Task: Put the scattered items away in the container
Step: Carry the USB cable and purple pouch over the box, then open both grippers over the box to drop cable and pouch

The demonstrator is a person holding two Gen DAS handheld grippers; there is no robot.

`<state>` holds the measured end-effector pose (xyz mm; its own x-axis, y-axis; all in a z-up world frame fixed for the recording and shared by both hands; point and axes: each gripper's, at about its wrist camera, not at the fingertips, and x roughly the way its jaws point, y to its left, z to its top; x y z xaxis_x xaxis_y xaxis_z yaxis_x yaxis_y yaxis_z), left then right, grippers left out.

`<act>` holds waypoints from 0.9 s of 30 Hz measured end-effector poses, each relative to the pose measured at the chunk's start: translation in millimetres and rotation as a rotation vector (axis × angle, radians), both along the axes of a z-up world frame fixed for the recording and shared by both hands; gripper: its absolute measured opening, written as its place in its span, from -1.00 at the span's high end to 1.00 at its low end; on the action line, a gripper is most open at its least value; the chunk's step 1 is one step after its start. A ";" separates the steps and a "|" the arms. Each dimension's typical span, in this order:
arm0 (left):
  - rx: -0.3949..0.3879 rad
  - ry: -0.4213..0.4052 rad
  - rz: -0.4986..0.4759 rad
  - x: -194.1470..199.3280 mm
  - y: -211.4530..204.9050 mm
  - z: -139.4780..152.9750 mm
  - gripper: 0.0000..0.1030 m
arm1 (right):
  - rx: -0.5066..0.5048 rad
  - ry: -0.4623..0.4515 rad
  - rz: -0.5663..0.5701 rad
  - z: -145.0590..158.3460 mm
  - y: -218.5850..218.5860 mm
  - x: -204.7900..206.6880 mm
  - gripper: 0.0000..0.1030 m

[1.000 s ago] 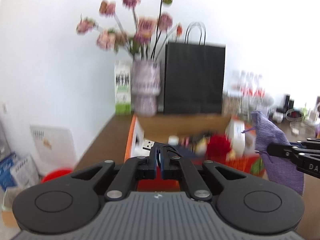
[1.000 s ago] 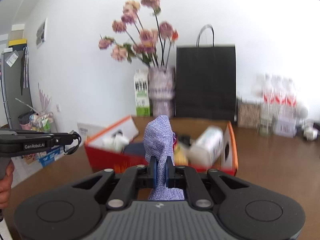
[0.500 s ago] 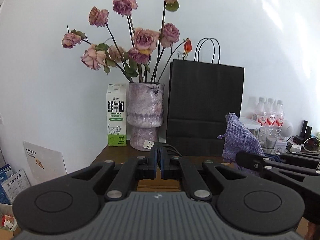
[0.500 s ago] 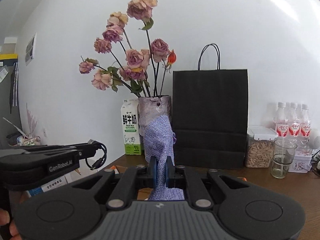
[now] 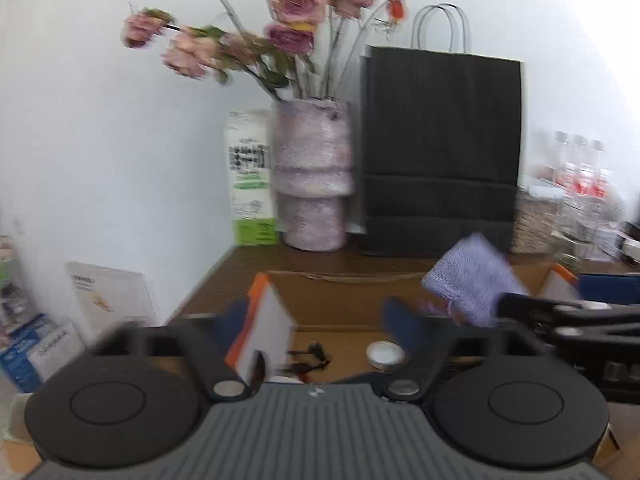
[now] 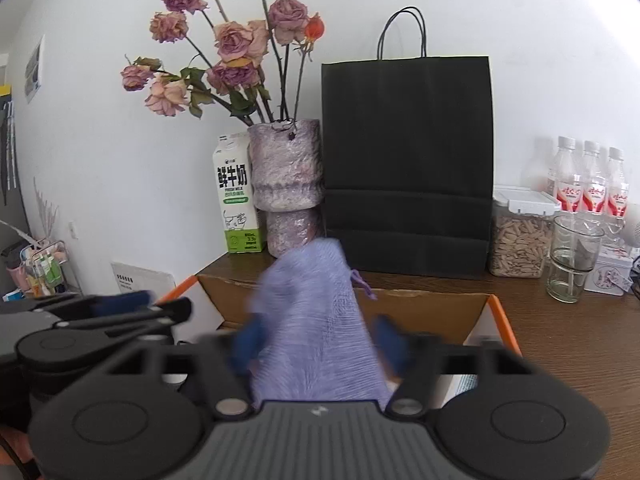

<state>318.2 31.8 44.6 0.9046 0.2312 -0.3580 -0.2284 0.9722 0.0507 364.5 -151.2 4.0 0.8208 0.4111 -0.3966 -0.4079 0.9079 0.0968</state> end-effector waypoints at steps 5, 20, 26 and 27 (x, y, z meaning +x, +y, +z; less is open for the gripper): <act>0.019 -0.060 0.000 -11.9 -0.6 15.4 -1.00 | 0.032 -0.038 -0.020 15.4 -11.6 -10.8 -0.95; 0.008 -0.038 -0.007 -20.2 -5.0 20.9 -1.00 | 0.021 -0.070 -0.016 29.6 -15.0 -30.6 -1.00; -0.016 -0.046 -0.009 -47.4 -1.1 24.2 -1.00 | 0.018 -0.077 -0.033 33.9 -21.3 -46.8 -1.00; -0.017 -0.049 -0.013 -53.7 -0.4 25.1 -1.00 | 0.011 -0.078 -0.035 34.2 -21.6 -51.2 -1.00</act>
